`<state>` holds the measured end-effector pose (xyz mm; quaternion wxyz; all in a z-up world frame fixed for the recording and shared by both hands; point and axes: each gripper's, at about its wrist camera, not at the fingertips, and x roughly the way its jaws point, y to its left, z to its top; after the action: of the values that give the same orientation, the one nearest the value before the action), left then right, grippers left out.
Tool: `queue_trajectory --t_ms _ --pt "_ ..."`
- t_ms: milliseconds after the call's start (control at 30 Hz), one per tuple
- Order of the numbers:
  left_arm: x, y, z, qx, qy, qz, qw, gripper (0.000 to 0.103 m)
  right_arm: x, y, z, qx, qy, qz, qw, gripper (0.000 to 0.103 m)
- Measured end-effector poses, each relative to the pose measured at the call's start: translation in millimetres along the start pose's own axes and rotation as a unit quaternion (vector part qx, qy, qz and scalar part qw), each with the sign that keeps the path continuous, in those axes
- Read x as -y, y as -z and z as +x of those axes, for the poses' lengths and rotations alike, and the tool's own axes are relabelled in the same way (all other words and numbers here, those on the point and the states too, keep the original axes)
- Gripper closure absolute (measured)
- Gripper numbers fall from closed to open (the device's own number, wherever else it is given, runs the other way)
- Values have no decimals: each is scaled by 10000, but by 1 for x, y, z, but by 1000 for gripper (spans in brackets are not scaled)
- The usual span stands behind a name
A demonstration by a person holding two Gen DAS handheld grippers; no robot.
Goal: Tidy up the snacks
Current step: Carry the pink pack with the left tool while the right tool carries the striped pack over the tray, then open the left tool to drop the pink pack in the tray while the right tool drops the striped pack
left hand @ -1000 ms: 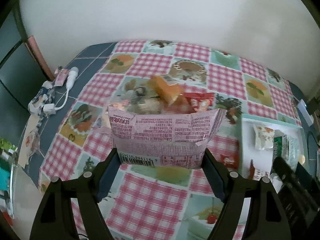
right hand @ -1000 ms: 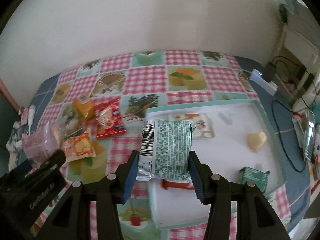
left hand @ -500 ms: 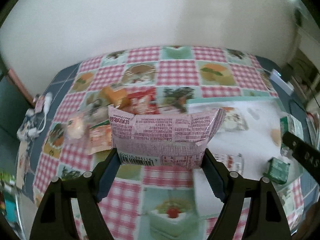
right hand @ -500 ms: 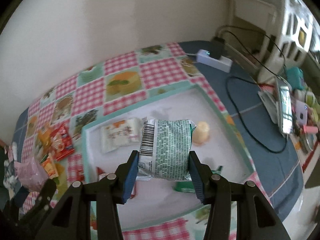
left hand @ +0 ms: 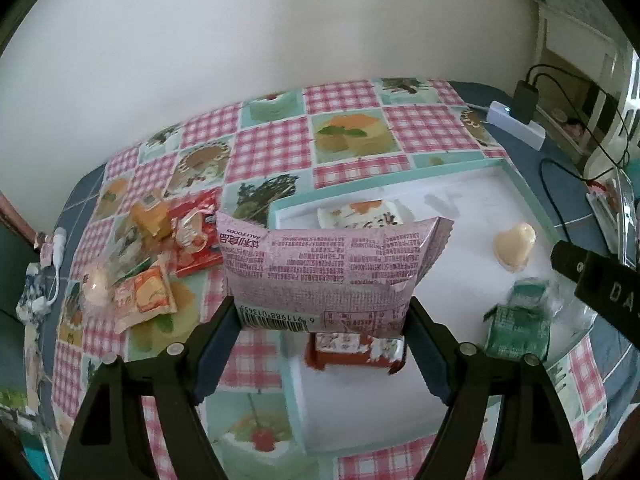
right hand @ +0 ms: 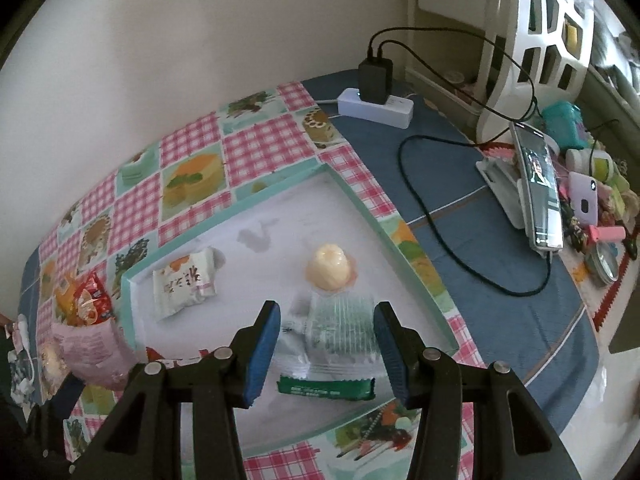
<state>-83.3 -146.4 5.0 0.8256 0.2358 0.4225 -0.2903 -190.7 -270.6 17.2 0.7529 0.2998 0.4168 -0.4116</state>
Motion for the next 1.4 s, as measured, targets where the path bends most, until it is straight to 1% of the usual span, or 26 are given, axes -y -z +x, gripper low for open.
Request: queue_trajectory --t_ms 100,333,500,633,800,833,867,900,1400 --pt "6 -4 5 37 -1 48 10000 22 0 -1 1 -17 -16 -14 10000 51" --pt "7 -9 16 -2 80 -21 10000 22 0 0 8 -99 21 -20 9999 51" --pt "13 -9 27 -123 132 44 9998 21 3 1 18 -266 68 64 9996 51" --pt "13 -10 34 -209 236 -16 9995 20 6 1 23 -351 91 108 9993 51" --pt "14 -10 35 -250 254 -8 9994 15 10 1 25 -388 135 183 9990 51" --pt "14 -10 35 -240 247 3 9994 12 10 1 24 -393 138 196 9989 51" --pt "14 -10 34 -224 252 10 9994 7 10 2 24 -398 135 210 9989 51" --pt "13 -11 33 -207 264 12 9994 6 10 2 24 -400 134 221 9989 51" --pt "-4 -13 31 -209 175 -151 9995 5 9 5 25 -448 154 254 9986 51"
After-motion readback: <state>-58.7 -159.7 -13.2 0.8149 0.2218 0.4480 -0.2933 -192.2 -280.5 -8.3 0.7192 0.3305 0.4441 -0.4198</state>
